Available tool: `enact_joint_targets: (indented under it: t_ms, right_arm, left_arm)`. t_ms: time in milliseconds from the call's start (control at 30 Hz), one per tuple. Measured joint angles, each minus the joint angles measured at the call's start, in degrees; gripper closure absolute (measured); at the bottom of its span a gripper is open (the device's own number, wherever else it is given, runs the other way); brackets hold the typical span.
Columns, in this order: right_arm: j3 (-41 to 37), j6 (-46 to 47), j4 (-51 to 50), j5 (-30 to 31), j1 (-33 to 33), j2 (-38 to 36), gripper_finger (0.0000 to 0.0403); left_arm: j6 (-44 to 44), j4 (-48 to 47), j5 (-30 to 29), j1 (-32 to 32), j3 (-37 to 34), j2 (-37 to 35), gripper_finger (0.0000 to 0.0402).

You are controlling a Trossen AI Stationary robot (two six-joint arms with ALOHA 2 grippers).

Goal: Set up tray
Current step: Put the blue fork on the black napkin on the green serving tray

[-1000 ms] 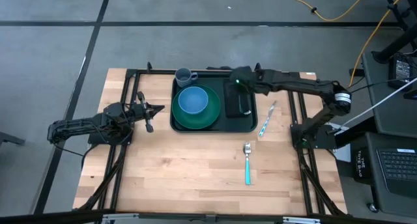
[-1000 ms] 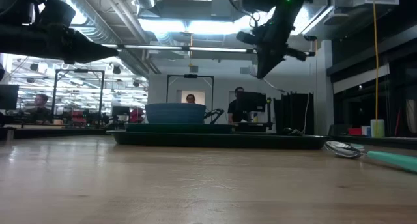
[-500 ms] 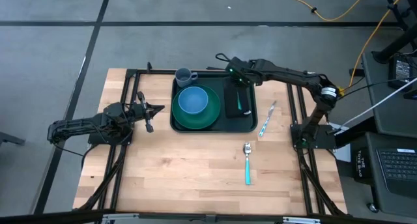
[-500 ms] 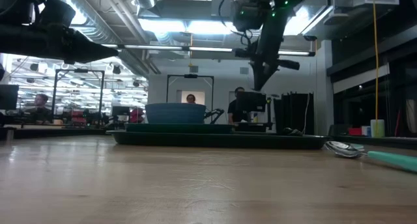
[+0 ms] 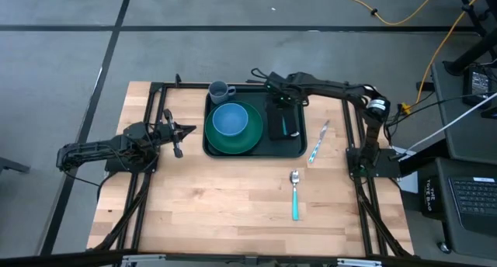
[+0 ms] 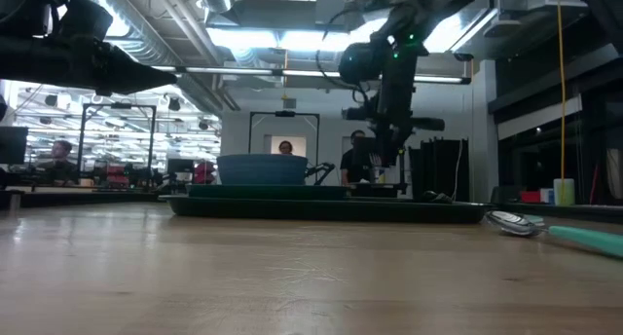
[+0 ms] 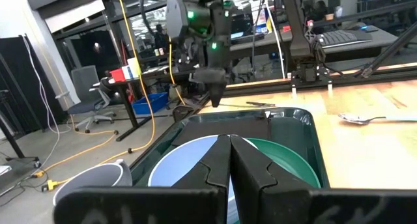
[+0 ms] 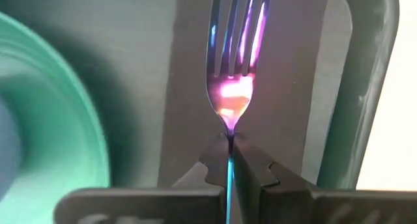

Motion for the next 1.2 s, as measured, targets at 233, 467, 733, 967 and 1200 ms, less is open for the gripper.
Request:
enact_joint_targets:
  t_ms: [233, 467, 733, 967, 1200]
  right_arm:
    - [-0.01, -0.26, 0.11, 0.1, -1.03, 2.66, 0.0391]
    - [-0.02, -1.86, 0.61, 0.31, -2.78, 3.16, 0.0391]
    - [-0.03, -3.61, 5.17, 0.95, -2.99, 3.16, 0.0391]
    - [-0.04, -3.49, 6.21, 1.19, -3.04, 3.64, 0.0391]
    - [-0.75, -3.11, 6.58, 0.24, -3.16, 6.13, 0.0391]
  left_arm:
    - [0.0, 0.0, 0.0, 0.0, 0.01, 0.0, 0.0398]
    - [0.0, 0.0, 0.0, 0.0, 0.01, 0.01, 0.0398]
    - [0.0, 0.0, 0.0, 0.0, 0.02, 0.01, 0.0398]
    - [0.01, 0.0, 0.0, -0.01, 0.02, 0.0, 0.0398]
    - [0.0, 0.0, -0.02, -0.02, 0.02, -0.01, 0.0398]
